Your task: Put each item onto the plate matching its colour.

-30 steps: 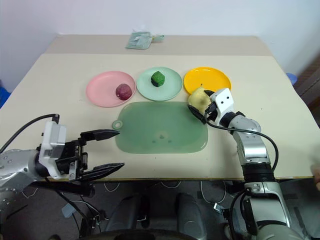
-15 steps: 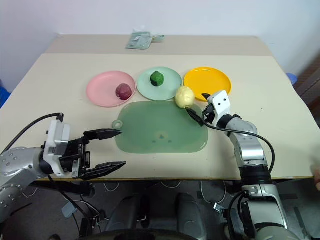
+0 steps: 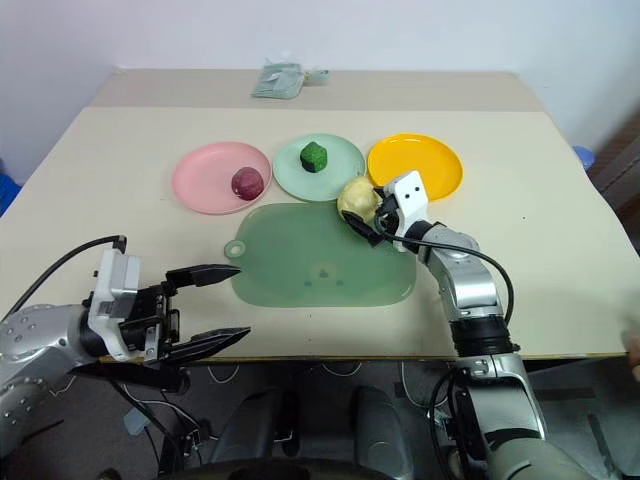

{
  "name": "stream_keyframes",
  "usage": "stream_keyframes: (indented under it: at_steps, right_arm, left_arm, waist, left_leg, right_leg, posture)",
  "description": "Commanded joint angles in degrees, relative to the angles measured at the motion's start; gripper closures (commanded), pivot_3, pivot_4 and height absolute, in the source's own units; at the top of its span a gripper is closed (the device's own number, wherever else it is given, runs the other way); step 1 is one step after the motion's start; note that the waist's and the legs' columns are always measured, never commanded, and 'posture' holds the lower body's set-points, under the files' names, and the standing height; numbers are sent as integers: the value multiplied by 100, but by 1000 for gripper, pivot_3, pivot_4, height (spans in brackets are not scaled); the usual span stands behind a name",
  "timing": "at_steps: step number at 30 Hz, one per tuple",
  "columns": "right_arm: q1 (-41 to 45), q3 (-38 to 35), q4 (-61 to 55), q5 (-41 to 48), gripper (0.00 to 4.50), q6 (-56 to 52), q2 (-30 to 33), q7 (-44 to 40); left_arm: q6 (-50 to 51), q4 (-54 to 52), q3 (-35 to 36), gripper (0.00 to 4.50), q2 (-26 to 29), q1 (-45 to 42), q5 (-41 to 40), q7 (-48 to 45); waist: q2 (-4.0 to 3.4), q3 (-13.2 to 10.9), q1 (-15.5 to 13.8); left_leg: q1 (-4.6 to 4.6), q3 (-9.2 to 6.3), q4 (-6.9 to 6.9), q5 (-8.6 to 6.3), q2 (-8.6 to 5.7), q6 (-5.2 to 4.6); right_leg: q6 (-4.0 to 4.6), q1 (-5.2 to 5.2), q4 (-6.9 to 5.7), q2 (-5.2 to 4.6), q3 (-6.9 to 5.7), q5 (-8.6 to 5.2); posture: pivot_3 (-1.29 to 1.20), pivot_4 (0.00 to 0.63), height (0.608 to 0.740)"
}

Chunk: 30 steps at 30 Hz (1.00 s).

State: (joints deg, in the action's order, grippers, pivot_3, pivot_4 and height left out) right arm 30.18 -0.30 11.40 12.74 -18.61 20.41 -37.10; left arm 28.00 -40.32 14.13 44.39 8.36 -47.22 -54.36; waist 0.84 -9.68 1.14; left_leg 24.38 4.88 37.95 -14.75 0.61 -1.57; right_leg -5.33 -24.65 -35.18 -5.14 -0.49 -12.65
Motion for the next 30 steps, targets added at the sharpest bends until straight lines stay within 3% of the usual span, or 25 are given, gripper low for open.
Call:
stream_keyframes:
  at_steps: [1,16,21,30]
  right_arm:
    - [238,-12,16,72,0,-29,-93,26]
    - [527,21,914,-93,0,243,-154,-24]
    - [601,12,1078,-116,1285,364,-172,-16]
    - [1261,-465,1571,170,1296,831,-31,-125]
  left_arm:
    - [-42,-283,-36,54,-29,6,-43,133]
    - [-63,-459,-82,54,-35,116,-75,397]
    - [-111,-452,-122,0,-67,141,-28,429]
    - [-148,-480,-176,0,-145,173,46,521]
  waist:
    - [-2,-1,7]
    - [-4,-1,42]
    - [-5,-1,84]
    - [-15,-7,142]
  left_leg:
    - [0,0,-2,-1,0,2]
    - [1,1,-13,-1,0,7]
    - [1,0,-18,0,0,9]
    - [1,4,-42,9,-2,21]
  right_leg:
    - [0,-1,0,0,0,0]
    - [1,-7,1,-3,1,0]
    - [1,-8,2,-3,1,0]
    - [1,-20,8,-4,2,0]
  posture:
    - [0,150,740]
    - [0,150,740]
    - [0,150,740]
    - [0,150,740]
